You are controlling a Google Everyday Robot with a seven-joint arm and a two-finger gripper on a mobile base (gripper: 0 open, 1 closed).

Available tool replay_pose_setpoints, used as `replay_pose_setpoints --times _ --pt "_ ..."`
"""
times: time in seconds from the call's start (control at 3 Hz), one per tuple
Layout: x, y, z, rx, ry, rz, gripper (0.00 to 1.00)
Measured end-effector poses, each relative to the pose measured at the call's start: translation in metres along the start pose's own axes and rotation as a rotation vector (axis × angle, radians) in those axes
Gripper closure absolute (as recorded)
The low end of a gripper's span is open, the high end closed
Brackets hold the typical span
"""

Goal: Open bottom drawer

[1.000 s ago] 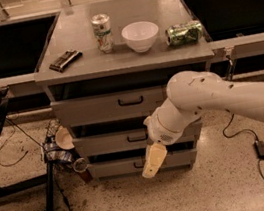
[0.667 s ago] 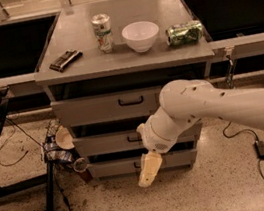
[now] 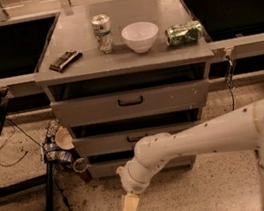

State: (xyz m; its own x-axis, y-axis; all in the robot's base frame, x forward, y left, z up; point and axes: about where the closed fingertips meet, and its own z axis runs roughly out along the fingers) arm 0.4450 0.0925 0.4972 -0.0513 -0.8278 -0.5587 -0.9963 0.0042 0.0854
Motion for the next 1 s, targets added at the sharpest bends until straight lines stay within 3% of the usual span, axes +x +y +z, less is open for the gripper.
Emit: replay_pose_setpoints --times 0.33,0.67,1.0 --pt "0.016 -0.015 0.067 0.021 0.009 0.037 0.0" --pt "0.003 -0.03 0.078 0.073 -0.033 0.04 0.0" --pt "0.003 -0.03 0.078 0.073 -0.033 0.04 0.0"
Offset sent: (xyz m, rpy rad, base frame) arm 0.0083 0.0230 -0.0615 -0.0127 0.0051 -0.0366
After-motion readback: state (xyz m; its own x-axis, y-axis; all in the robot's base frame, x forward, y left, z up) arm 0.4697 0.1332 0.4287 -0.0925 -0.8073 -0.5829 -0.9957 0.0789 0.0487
